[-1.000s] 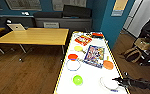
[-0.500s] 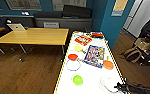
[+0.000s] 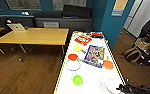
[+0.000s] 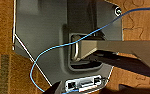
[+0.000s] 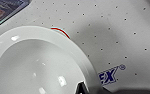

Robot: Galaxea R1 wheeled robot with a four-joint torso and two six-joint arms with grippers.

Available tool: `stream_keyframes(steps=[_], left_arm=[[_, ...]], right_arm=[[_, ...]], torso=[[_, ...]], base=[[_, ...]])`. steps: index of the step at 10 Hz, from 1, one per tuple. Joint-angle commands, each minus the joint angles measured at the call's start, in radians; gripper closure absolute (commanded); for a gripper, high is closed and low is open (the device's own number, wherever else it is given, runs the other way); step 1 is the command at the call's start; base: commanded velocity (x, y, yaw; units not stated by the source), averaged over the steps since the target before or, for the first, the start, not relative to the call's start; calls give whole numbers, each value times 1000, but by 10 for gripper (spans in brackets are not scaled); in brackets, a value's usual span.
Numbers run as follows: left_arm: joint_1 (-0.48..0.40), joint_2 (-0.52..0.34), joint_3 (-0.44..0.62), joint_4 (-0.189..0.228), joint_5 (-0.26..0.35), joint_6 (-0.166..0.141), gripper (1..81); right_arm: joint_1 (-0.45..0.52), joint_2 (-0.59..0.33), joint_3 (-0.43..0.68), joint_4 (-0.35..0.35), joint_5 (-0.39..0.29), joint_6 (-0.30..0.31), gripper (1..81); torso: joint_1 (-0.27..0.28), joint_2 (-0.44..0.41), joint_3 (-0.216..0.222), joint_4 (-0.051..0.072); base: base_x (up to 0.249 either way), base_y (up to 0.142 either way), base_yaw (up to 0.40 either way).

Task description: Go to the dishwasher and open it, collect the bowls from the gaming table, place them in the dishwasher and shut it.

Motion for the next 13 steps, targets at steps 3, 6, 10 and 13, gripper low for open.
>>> stream_keyframes(steps=[3,6,10,13], left_arm=[[-3,12,6,10,28,9,10],[-3,-8,17,15,28,12,10],[-6,-138,231,38,-13,11,10],[-19,-266,370,38,-86,6,10]], right_arm=[[274,-443,388,38,-206,-13,811],[66,-571,450,19,-173,-124,811],[-306,-603,476,16,133,-267,811],[-582,-530,413,16,401,-332,811]], torso=[[0,0,0,0],[0,0,0,0],[0,0,0,0],[0,0,0,0]], base=[[0,0,0],[0,0,0],[0,0,0],[0,0,0]])
